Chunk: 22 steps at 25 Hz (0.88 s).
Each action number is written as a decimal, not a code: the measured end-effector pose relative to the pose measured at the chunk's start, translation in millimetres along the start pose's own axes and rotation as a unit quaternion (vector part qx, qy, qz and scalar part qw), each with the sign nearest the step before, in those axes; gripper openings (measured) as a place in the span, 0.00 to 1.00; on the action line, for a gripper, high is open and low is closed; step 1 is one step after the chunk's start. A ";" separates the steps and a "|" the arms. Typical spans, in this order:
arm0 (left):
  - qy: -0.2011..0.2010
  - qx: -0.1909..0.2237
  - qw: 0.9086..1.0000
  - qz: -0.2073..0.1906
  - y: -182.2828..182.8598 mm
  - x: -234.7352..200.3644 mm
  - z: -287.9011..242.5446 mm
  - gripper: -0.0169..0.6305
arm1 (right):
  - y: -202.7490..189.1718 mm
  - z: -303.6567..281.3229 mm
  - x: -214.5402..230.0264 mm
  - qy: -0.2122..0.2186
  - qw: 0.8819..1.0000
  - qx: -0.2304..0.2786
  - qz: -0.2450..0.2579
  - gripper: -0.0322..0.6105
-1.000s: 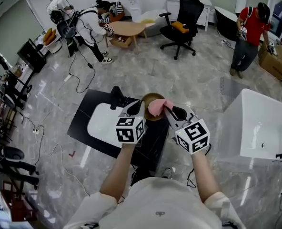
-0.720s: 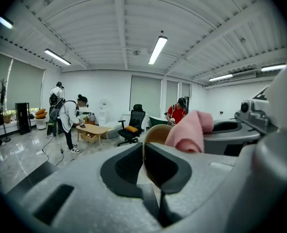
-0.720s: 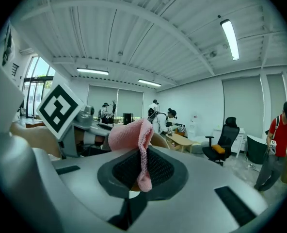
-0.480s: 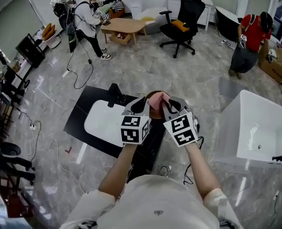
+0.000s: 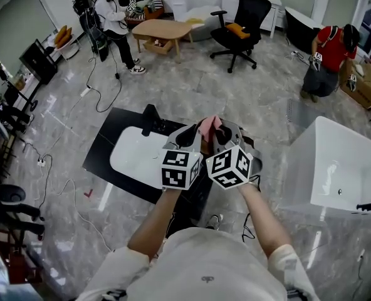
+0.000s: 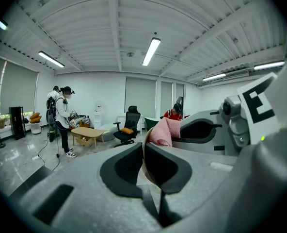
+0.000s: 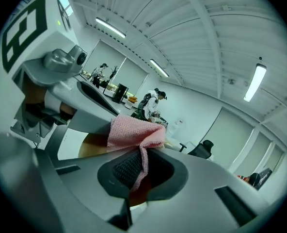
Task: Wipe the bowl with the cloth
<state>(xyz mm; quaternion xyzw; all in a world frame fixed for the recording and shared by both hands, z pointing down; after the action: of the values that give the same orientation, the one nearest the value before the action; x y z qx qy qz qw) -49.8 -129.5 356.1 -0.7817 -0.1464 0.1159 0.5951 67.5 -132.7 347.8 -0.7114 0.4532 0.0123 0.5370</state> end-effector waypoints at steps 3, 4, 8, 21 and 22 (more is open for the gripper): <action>-0.005 0.000 1.000 -0.008 -1.0 3.3 3.0 0.07 | 1.9 -0.8 -4.9 0.007 1.000 0.004 0.011 0.07; -0.005 0.000 1.000 -0.012 -0.9 4.4 3.7 0.07 | 2.5 -0.7 -5.7 0.012 1.000 0.008 0.016 0.07; -0.005 0.000 1.000 -0.026 -3.4 5.4 5.1 0.07 | 1.4 -2.5 -9.9 0.037 0.998 0.015 0.040 0.07; -0.025 -0.007 0.999 -0.045 -2.3 9.4 -1.3 0.07 | -5.5 -9.8 -16.9 0.142 0.989 0.013 0.047 0.07; -0.029 -0.007 0.999 -0.042 -2.2 9.7 -2.0 0.07 | -6.6 -10.5 -16.3 0.151 0.988 0.010 0.045 0.07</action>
<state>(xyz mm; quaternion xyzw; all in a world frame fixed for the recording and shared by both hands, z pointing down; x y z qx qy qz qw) -40.2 -127.2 358.6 -0.7753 -0.1970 0.1121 0.5895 57.3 -130.4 365.4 -0.6785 0.5608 -0.0750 0.4685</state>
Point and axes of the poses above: the fingertips, and each gripper's own axes: z backward along the fingers, x to its right, y out of its top, the point moved 9 cm from there along z, backward along the fingers, and after that the axes turned 8 degrees about y, right-handed, at the moved point
